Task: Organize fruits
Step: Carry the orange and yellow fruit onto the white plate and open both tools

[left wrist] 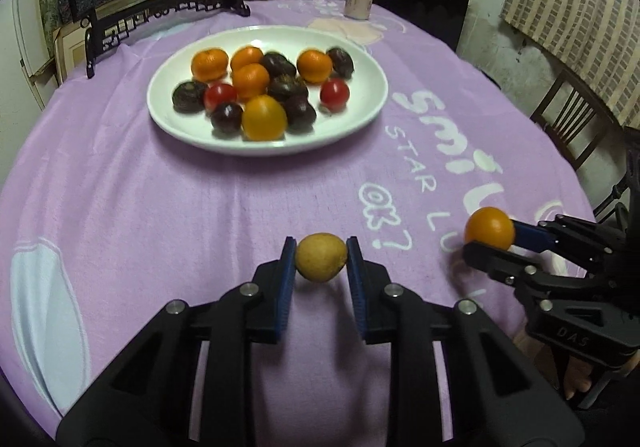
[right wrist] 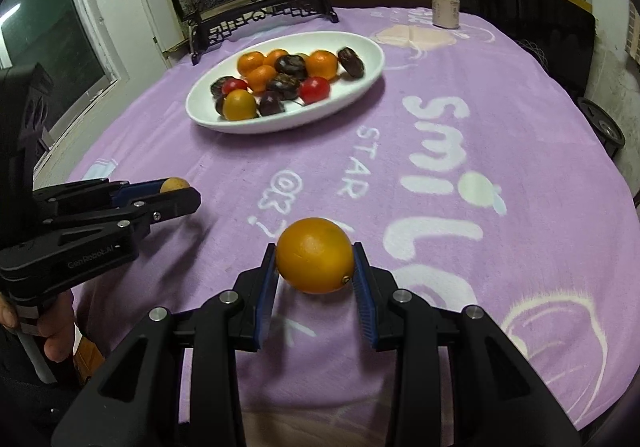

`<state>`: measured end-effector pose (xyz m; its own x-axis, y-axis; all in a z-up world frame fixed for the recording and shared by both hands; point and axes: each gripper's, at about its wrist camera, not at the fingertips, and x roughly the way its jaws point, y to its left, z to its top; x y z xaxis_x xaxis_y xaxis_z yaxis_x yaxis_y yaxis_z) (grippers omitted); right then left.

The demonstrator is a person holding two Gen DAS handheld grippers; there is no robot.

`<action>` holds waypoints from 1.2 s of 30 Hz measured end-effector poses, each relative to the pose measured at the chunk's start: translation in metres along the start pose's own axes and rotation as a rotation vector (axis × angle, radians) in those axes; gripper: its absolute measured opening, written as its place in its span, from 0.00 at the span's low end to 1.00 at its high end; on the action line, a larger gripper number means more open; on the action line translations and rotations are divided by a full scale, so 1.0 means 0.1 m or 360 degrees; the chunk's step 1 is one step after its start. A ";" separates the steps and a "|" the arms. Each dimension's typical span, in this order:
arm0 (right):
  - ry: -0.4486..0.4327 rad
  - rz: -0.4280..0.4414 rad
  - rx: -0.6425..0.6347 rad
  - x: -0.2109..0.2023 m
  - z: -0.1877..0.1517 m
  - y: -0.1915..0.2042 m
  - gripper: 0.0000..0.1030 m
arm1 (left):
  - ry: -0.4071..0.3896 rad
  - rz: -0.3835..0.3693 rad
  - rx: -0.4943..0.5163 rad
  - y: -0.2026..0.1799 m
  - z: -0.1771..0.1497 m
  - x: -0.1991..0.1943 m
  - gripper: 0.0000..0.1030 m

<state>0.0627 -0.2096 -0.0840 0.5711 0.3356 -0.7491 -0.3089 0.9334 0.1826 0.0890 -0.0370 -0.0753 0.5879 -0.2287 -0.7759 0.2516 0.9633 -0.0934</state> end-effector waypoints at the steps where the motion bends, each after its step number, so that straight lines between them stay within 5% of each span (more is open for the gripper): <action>1: -0.0007 0.0008 -0.0015 0.00 0.05 0.04 0.35 | -0.0012 -0.0002 -0.0001 0.02 0.02 -0.02 0.24; 8: -0.0032 0.0031 -0.0108 0.11 0.47 0.26 0.35 | -0.0083 0.0060 -0.0033 0.26 0.34 -0.06 0.24; 16: -0.0055 -0.0075 -0.0151 0.34 1.12 0.31 0.35 | -0.0243 0.0186 -0.0113 0.62 1.12 -0.16 0.24; 22: -0.0019 -0.0128 -0.0139 0.77 1.61 0.29 0.35 | -0.0216 0.0205 -0.0162 0.74 1.57 0.20 0.25; 34: -0.0008 -0.0112 -0.0127 1.10 1.72 0.19 0.36 | -0.0137 0.0164 -0.0228 0.94 1.60 0.59 0.25; 35: -0.0014 -0.0119 -0.0130 1.11 1.72 0.19 0.37 | -0.0140 0.0175 -0.0215 0.93 1.60 0.60 0.27; 36: -0.0018 -0.0126 -0.0132 1.11 1.72 0.19 0.52 | -0.0142 0.0187 -0.0212 0.92 1.59 0.60 0.41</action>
<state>0.2508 -0.1326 -0.0542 0.6048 0.2633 -0.7516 -0.3239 0.9435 0.0698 0.2698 0.0157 -0.0308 0.6744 -0.1193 -0.7286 0.0768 0.9928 -0.0915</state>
